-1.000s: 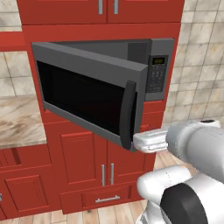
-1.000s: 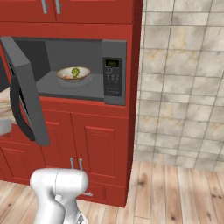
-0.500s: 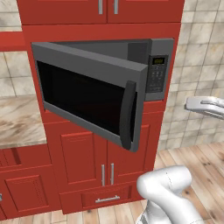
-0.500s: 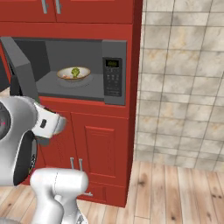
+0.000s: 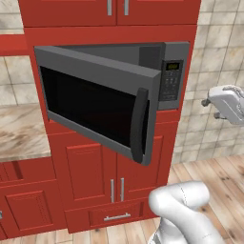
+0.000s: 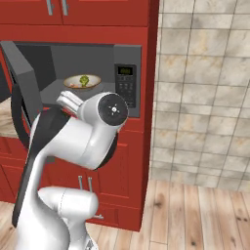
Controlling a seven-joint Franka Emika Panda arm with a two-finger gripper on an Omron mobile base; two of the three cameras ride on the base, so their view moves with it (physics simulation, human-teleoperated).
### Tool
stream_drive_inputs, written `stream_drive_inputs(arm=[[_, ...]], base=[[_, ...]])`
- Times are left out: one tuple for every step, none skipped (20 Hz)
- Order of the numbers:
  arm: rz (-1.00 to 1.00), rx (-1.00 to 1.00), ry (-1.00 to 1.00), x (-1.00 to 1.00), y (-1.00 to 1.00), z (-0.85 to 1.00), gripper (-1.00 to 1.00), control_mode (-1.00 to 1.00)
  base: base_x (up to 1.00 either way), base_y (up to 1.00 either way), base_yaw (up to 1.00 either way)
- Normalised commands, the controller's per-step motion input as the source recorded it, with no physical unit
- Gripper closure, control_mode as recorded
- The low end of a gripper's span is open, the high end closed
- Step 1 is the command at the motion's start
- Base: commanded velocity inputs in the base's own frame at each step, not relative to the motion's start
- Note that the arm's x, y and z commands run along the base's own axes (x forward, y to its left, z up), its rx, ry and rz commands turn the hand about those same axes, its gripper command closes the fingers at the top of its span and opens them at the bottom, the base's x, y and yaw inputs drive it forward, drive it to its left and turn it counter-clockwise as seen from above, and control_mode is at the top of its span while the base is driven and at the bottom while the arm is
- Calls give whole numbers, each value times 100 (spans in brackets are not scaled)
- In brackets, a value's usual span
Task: The microwave is finished heating the shrimp and broccoli. Take the bowl containing the food and place it on the dining counter.
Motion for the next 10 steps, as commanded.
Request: stream_drive_inputs(arm=[[4, 24, 20, 96, 0, -23, -100, -100], [2, 24, 20, 100, 0, -15, -100, -100], [0, 24, 19, 100, 0, -6, -100, -100], [0, 23, 18, 100, 3, 0, -100, -100], [0, 23, 17, 96, 6, 0, -100, -100], [0, 20, 17, 83, 18, 0, -100, -100], [1, 19, 18, 74, 32, 0, -100, -100], [2, 17, 18, 72, 49, 0, -100, -100], [3, 17, 17, 73, 51, 0, -100, -100], [5, 15, 15, 81, 49, -1, -100, -100]], base=[[0, 0, 0], [0, 0, 0], [0, 0, 0], [0, 0, 0], [0, 0, 0], [0, 0, 0], [0, 0, 0], [0, 0, 0], [0, 0, 0], [0, 0, 0]])
